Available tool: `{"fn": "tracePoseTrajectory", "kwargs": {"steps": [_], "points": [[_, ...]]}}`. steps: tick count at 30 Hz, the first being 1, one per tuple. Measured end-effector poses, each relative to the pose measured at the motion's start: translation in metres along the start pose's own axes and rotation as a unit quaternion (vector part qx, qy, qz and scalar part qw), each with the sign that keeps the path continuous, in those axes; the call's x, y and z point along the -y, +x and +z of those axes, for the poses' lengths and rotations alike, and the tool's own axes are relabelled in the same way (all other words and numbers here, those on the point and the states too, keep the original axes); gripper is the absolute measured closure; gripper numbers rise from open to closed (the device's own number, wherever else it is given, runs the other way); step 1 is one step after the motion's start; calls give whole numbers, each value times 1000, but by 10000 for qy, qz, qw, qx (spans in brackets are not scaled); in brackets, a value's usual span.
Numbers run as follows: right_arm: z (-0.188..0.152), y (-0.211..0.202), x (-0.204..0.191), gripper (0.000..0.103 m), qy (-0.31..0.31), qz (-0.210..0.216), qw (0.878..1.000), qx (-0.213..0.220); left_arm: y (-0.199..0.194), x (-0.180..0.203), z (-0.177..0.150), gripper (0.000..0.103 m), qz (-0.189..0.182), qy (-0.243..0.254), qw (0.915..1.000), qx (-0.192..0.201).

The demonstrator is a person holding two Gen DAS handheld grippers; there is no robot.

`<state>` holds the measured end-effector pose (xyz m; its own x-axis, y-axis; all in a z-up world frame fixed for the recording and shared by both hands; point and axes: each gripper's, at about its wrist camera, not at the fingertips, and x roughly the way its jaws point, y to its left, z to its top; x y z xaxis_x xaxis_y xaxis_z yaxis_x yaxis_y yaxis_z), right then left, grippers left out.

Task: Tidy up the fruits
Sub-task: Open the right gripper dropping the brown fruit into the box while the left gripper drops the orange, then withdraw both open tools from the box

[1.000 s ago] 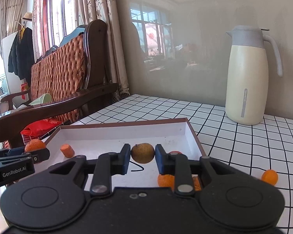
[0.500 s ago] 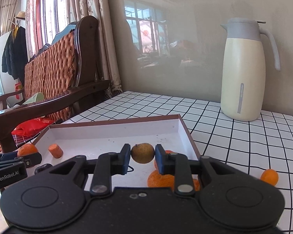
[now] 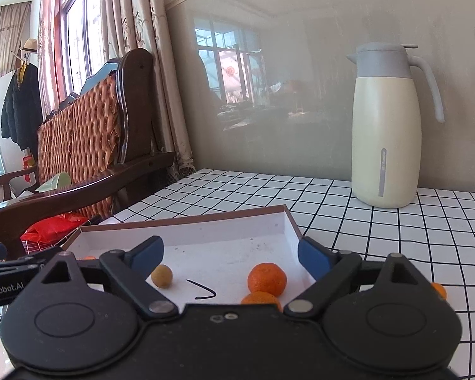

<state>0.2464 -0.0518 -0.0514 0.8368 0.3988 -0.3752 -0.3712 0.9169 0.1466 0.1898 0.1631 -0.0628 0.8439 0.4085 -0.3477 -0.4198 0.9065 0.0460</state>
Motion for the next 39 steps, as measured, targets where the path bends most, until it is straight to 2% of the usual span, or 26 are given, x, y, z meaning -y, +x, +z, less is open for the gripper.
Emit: {"fn": "tracePoseTrajectory", "kwargs": {"steps": [5,21,28,39], "points": [[2,-6,0,9,30,-12,10000,54,-5,0,1,0,-41,36,10000,-19],[9,-33,-4,6,26,-57,9999,134,-32,-3,8,0,-88,17,10000,36],[6,-56,7,6,160,-185,9995,182,-52,9,8,0,-310,104,9994,83],[-11,-99,48,6,365,-674,9968,224,-77,55,3,0,-956,371,9947,103]]}}
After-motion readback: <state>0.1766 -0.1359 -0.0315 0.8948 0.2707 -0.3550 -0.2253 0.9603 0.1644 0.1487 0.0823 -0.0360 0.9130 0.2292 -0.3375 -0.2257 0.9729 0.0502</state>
